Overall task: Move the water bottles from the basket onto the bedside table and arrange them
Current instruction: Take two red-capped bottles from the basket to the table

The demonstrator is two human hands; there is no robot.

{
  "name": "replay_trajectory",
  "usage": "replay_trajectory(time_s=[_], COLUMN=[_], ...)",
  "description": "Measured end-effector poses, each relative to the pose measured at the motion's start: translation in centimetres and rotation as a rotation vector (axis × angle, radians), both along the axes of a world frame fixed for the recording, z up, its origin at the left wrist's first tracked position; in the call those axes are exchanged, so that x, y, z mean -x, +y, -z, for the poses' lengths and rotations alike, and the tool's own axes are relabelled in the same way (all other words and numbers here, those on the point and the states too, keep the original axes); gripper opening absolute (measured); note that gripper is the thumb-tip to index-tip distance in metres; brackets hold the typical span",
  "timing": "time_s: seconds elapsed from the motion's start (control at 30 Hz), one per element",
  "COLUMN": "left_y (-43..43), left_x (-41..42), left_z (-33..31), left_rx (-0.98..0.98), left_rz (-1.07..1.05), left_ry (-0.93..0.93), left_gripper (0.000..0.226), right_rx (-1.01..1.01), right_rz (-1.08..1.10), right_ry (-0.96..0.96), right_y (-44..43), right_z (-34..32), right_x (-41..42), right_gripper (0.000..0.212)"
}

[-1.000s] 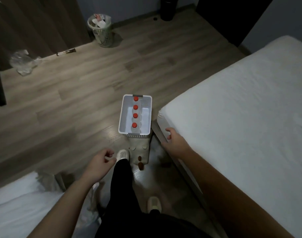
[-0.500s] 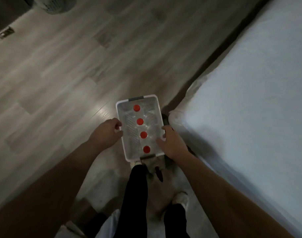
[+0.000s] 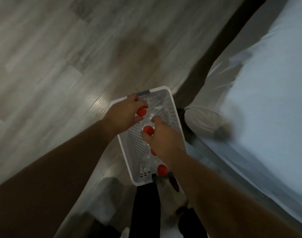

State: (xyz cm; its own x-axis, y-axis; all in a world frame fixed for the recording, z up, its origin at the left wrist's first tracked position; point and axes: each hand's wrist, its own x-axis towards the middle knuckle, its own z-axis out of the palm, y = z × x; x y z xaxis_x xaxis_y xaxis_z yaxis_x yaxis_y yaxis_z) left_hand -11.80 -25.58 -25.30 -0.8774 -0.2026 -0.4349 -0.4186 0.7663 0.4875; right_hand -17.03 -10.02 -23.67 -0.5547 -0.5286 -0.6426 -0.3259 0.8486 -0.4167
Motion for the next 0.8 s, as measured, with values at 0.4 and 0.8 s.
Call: replay_trajectory(time_s=[0.4, 0.8], left_y=[-0.6, -0.2], left_x=[0.8, -0.8], left_z=[1.8, -2.7], left_rx=[0.117, 0.089], left_rz=[0.177, -0.028], left_ry=[0.118, 0.173], left_gripper=[0.044, 0.031], right_rx=[0.022, 0.242], right_rz=[-0.208, -0.092], right_ry=[0.178, 0.142], right_y=[0.1, 1.7], right_z=[2.4, -2.4], right_x=[-0.1, 1.8], right_gripper=[0.049, 0.028])
